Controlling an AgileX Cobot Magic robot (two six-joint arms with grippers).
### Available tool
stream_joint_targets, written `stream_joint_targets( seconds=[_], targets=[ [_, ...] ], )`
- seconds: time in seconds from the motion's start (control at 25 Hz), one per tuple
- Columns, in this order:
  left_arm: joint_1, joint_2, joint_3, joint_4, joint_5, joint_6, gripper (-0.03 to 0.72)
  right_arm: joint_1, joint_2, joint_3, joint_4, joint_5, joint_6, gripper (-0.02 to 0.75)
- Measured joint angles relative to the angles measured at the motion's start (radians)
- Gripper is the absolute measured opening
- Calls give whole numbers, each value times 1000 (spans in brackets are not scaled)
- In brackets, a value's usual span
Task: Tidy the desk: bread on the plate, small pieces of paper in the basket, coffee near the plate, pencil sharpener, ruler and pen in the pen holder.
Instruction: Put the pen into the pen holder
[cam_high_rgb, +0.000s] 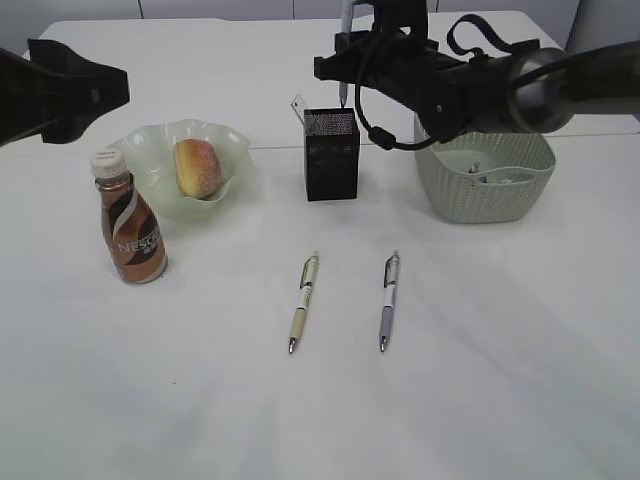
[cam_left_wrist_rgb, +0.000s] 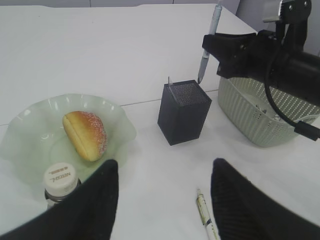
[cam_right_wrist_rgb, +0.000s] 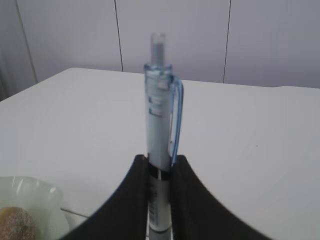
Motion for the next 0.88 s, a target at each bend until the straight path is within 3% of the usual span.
stream_joint_targets(
  seconds=[0.48, 0.76, 0.88],
  targets=[
    [0, 0, 0, 0, 0, 0, 424, 0, 33, 0, -51, -12, 11, 93],
    [0, 0, 0, 0, 0, 0, 417, 0, 51, 0, -80, -1, 11, 137],
    [0, 0, 0, 0, 0, 0, 415, 0, 51, 0, -87, 11, 11, 198]
  ],
)
